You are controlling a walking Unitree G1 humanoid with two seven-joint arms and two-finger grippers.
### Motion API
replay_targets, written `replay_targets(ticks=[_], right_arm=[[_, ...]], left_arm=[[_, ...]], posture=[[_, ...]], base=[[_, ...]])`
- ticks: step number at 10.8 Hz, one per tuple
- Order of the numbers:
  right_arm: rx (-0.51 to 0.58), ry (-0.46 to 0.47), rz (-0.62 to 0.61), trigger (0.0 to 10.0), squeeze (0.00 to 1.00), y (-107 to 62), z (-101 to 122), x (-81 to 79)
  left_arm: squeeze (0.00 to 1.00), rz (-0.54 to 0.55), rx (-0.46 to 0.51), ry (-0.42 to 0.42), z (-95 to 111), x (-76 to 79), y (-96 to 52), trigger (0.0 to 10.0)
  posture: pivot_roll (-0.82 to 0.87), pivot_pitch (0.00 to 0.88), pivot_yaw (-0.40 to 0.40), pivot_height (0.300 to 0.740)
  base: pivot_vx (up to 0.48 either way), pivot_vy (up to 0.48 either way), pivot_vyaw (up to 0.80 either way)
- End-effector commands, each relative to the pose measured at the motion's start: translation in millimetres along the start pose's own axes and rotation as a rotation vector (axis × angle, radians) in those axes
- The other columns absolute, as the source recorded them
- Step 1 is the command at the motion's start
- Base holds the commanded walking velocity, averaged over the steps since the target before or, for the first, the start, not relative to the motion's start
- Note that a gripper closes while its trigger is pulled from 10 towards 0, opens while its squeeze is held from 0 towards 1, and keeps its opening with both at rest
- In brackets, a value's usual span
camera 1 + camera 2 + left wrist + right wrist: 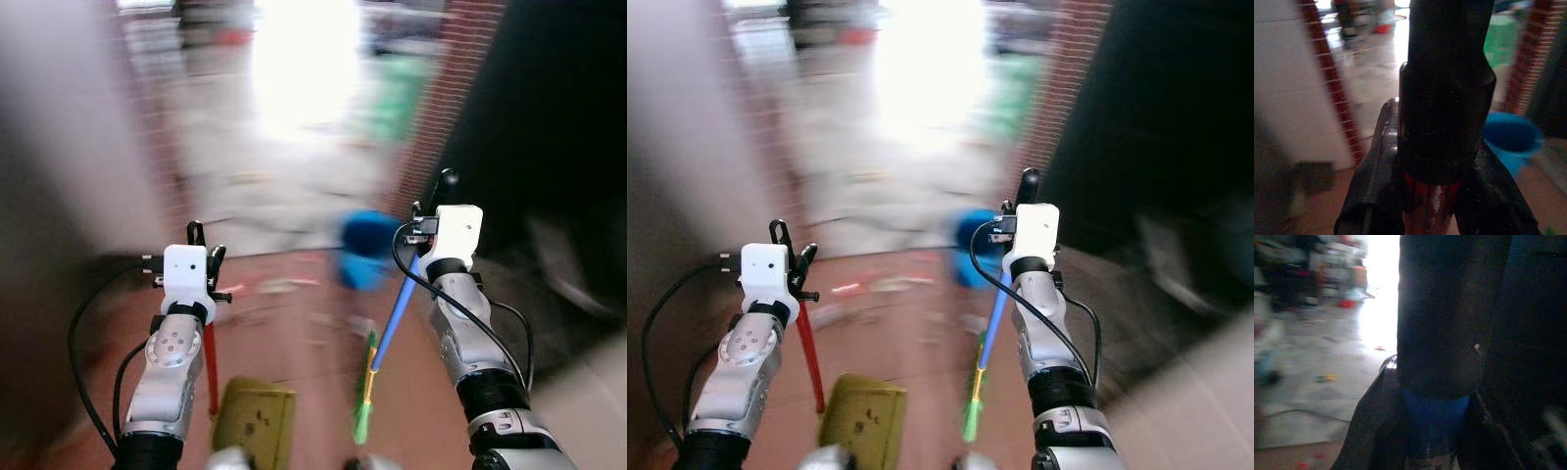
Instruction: Sweep floor
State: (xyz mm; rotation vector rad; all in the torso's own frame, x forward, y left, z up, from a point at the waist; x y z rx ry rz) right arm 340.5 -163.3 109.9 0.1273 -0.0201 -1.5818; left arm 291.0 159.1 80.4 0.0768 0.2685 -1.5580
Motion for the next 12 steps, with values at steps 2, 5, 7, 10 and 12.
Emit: replay_targets(ticks=[2,5,7,10,12], right_arm=[[0.040,-0.018,0.004,10.0,0.00,5.3,12.1,0.2],[0.033,-0.023,0.012,10.0,0.00,4.9,11.2,1.0],[0.031,-0.026,0.017,10.0,0.00,4.4,10.6,0.3],[0.026,-0.026,0.024,10.0,0.00,3.8,9.9,0.5],[0.011,-0.021,0.044,10.0,0.00,2.2,6.9,-3.4]], left_arm=[[0.00,-0.003,0.067,-0.038,18.6,0.6,3.1,10.0],[0.00,0.024,0.047,-0.030,16.2,-2.3,1.9,10.0],[0.00,0.026,0.046,-0.053,16.2,-3.6,2.6,10.0],[0.00,0.035,0.041,-0.050,17.4,-3.2,3.3,10.0],[0.00,0.043,0.039,-0.050,17.5,-3.6,3.3,10.0]], posture=[[0.06,0.017,-0.035,0.740],[0.06,0.021,-0.040,0.740],[0.06,0.021,-0.040,0.740],[0.06,0.026,-0.045,0.740],[0.06,0.032,-0.049,0.740]], base=[[0.000,0.000,0.00],[0.000,0.000,0.00],[0.139,0.000,0.00],[0.092,0.000,0.00],[0.000,0.000,0.00]])
Point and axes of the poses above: a point about 5 cm out from each wrist's last joint towards the gripper, its own y axis pointing out of the wrist towards the gripper, its own z axis along the axis of the wrist's last joint, x = y × z, the point moved 1 cm from there along y, pointing out of the wrist towards the gripper, and after that the axes turned 8 degrees about y, right-handed, at the moved point
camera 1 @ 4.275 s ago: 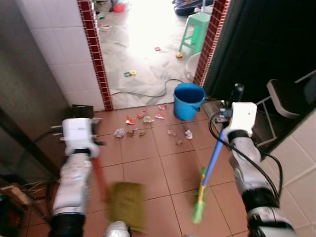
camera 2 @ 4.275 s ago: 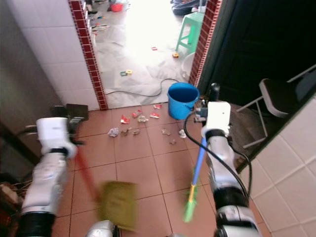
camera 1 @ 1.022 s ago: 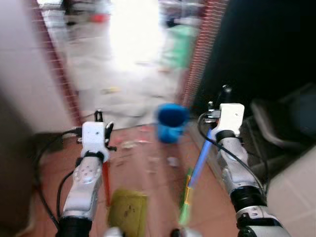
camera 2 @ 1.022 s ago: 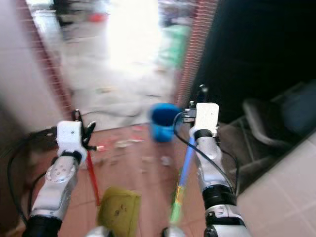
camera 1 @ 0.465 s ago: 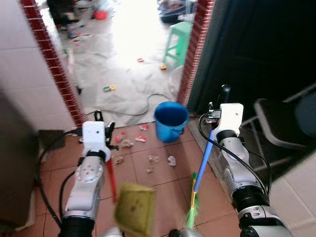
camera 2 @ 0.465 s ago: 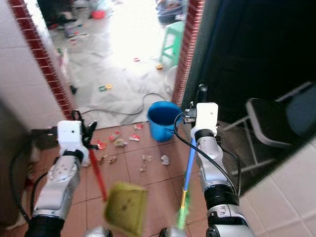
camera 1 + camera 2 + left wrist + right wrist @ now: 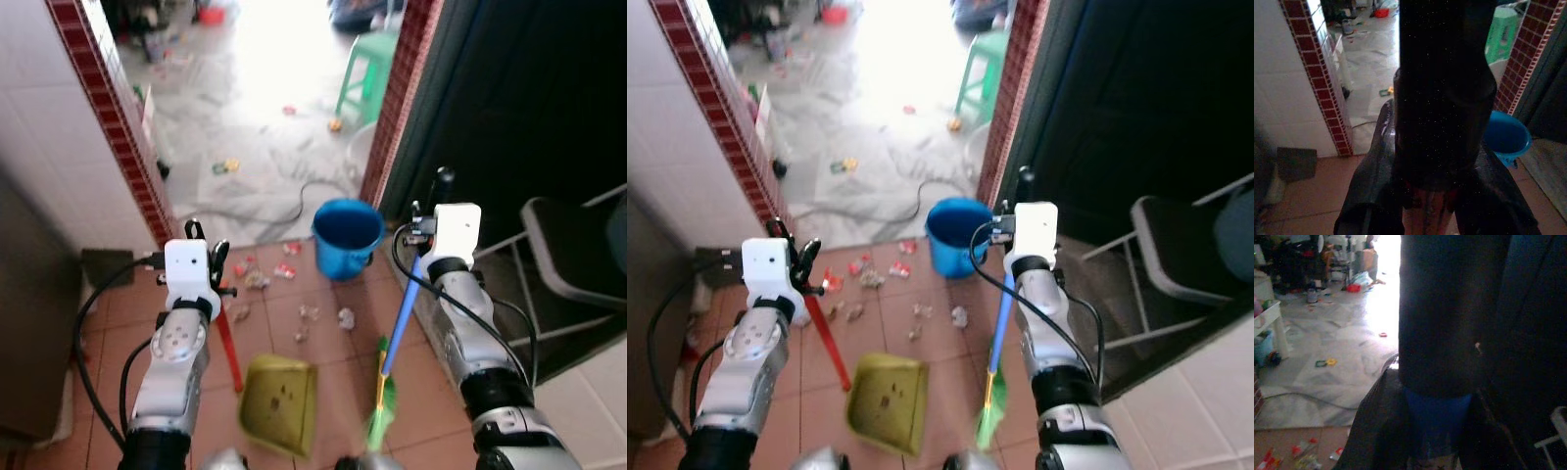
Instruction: Sweep floor
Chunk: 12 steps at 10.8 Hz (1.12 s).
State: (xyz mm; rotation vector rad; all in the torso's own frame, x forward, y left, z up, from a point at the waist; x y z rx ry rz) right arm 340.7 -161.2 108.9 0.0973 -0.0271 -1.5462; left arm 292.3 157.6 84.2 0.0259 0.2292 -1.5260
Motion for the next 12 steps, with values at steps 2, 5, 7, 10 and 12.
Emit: replay_targets(ticks=[2,5,7,10,12], right_arm=[[0.010,0.017,0.022,10.0,0.00,-0.3,4.7,-4.7],[0.039,0.038,0.051,10.0,0.00,1.9,11.4,-10.4],[0.041,0.045,0.047,10.0,0.00,2.8,13.7,-9.1],[0.048,0.030,0.041,10.0,0.00,6.7,19.7,-4.9],[0.045,0.030,0.045,10.0,0.00,6.3,17.7,-7.6]], left_arm=[[0.00,0.017,0.047,0.009,13.2,-2.4,0.6,10.0],[0.00,0.007,0.053,0.005,15.4,-2.3,1.8,10.0],[0.00,0.000,0.058,0.012,18.1,-1.2,2.4,10.0],[0.00,-0.003,0.072,0.011,23.1,3.5,2.8,10.0],[0.00,-0.007,0.076,0.012,24.6,5.4,3.2,10.0]], posture=[[0.07,0.034,-0.057,0.740],[0.07,0.029,-0.050,0.740],[0.08,0.038,-0.037,0.740],[0.06,0.041,-0.053,0.740],[0.06,0.046,-0.059,0.740]], base=[[0.000,0.000,0.00],[0.000,0.000,0.00],[0.000,0.000,0.00],[0.000,0.000,0.00],[0.000,0.000,0.00]])
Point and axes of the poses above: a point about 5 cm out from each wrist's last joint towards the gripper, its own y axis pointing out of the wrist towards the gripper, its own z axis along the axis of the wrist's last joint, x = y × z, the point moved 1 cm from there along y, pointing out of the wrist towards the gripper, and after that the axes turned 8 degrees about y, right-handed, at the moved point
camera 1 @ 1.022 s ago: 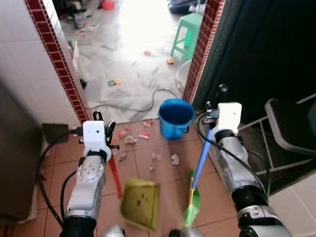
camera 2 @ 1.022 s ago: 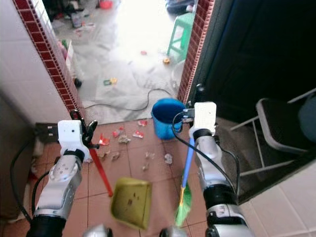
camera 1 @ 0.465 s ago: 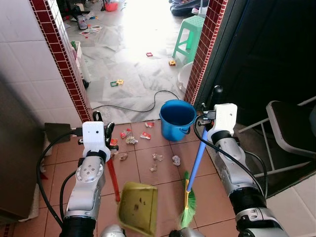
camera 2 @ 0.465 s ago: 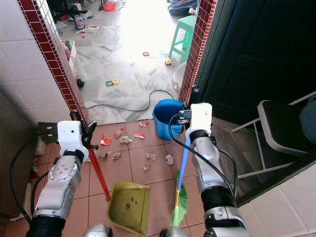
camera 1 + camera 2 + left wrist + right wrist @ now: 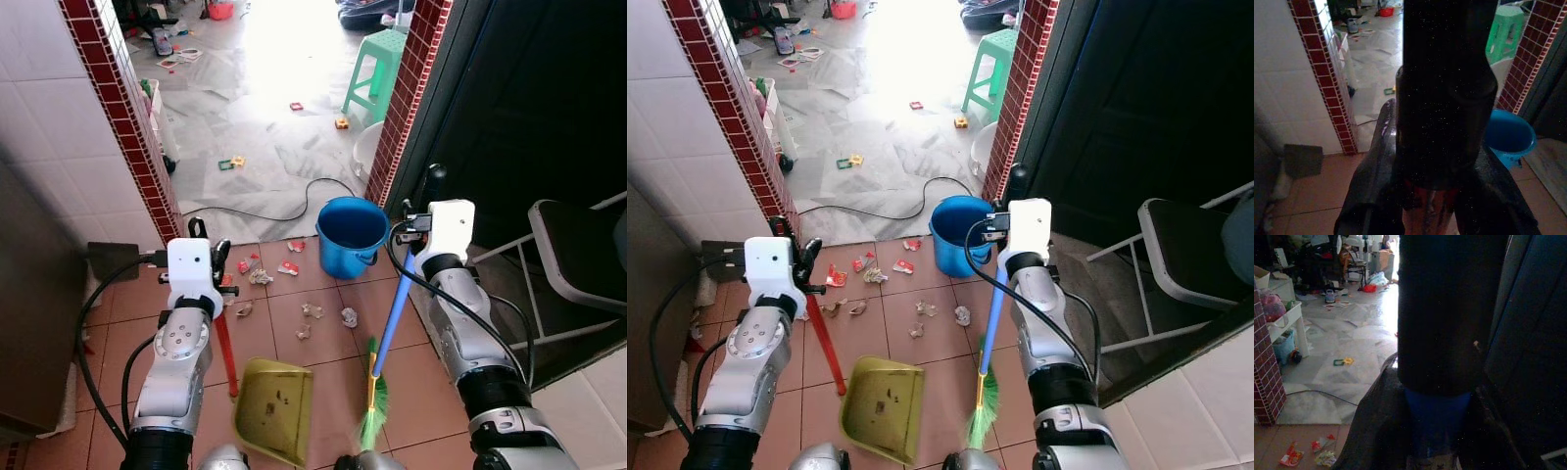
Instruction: Sweep floor
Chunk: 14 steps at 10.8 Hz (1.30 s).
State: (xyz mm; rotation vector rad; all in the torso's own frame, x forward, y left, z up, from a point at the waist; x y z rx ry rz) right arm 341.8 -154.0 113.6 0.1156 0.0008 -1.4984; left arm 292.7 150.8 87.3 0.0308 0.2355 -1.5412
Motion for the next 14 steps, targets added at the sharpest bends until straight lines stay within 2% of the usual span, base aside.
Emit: replay_targets(ticks=[1,5,8,10,14], right_arm=[[0.047,-0.002,0.003,10.0,0.00,3.4,12.0,-1.6],[0.034,-0.002,-0.011,10.0,0.00,-0.1,8.4,3.4],[0.027,-0.007,-0.007,10.0,0.00,-0.1,8.5,4.7],[0.022,0.007,-0.013,10.0,0.00,-3.8,6.8,4.2],[0.031,-0.010,-0.046,10.0,0.00,-4.2,8.1,12.1]], left_arm=[[0.00,0.010,0.074,0.003,20.2,-0.6,3.2,10.0],[0.00,0.010,0.078,-0.004,22.0,1.7,1.9,10.0],[0.00,-0.037,0.131,-0.017,37.3,11.7,3.8,10.0],[0.00,-0.042,0.153,-0.023,38.8,10.6,-1.4,10.0],[0.00,-0.044,0.160,-0.021,43.1,9.7,1.9,10.0]], posture=[[0.06,0.052,-0.062,0.740],[0.07,0.066,-0.068,0.740],[0.06,0.092,-0.093,0.740],[0.06,0.094,-0.072,0.740],[0.06,0.084,-0.059,0.740]], base=[[0.000,0.000,0.00],[0.000,0.000,0.00],[0.000,0.000,0.00],[0.362,0.000,0.00],[0.446,0.000,0.00]])
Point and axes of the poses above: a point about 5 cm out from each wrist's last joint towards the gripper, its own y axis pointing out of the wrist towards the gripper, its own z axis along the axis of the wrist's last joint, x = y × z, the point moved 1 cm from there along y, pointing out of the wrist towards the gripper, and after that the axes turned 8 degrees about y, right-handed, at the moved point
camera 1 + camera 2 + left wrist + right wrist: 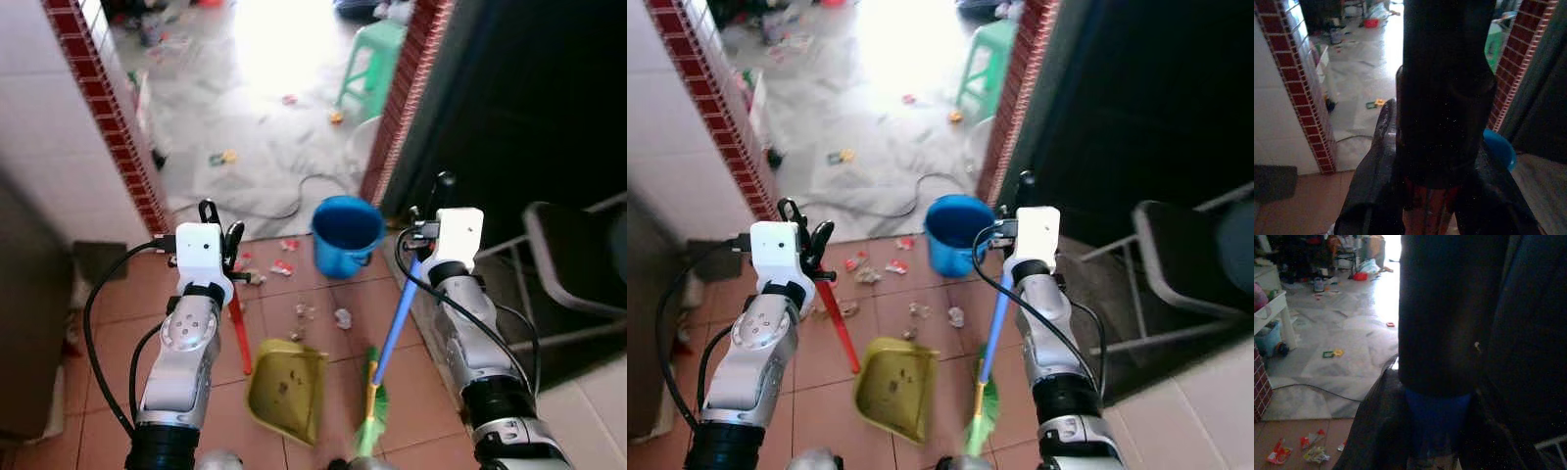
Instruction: Sweep floor
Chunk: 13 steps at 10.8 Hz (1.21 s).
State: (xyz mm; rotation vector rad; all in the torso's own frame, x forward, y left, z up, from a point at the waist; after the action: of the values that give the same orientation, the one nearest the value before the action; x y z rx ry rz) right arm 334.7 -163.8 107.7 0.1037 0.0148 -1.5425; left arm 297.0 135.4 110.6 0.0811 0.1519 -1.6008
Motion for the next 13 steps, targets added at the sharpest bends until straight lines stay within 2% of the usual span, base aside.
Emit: replay_targets(ticks=[1,4,6,11,13], right_arm=[[0.053,-0.029,-0.008,10.0,0.00,5.0,14.7,4.1],[0.067,-0.076,-0.040,10.0,0.00,7.7,18.3,10.0],[0.077,-0.092,-0.046,10.0,0.00,10.2,21.1,10.6],[0.075,-0.103,-0.030,10.0,0.00,10.2,19.5,11.5],[0.068,-0.096,-0.009,10.0,0.00,11.0,17.6,7.7]], left_arm=[[0.00,0.007,0.076,-0.005,19.0,0.6,2.3,10.0],[0.00,0.035,0.099,-0.021,27.4,0.0,2.5,10.0],[0.00,0.054,0.087,-0.014,25.7,-1.2,2.7,10.0],[0.00,0.107,0.067,0.018,21.6,-8.3,-0.9,10.0],[0.00,0.139,0.054,0.058,16.9,-10.3,-0.6,10.0]], posture=[[0.06,0.083,-0.063,0.740],[0.06,0.077,-0.075,0.740],[0.06,0.069,-0.079,0.740],[0.07,0.057,-0.081,0.740],[0.07,0.056,-0.082,0.740]], base=[[0.398,0.270,0.00],[0.395,0.273,0.00],[0.386,0.283,0.00],[0.000,0.000,0.00],[0.000,0.000,0.00]])
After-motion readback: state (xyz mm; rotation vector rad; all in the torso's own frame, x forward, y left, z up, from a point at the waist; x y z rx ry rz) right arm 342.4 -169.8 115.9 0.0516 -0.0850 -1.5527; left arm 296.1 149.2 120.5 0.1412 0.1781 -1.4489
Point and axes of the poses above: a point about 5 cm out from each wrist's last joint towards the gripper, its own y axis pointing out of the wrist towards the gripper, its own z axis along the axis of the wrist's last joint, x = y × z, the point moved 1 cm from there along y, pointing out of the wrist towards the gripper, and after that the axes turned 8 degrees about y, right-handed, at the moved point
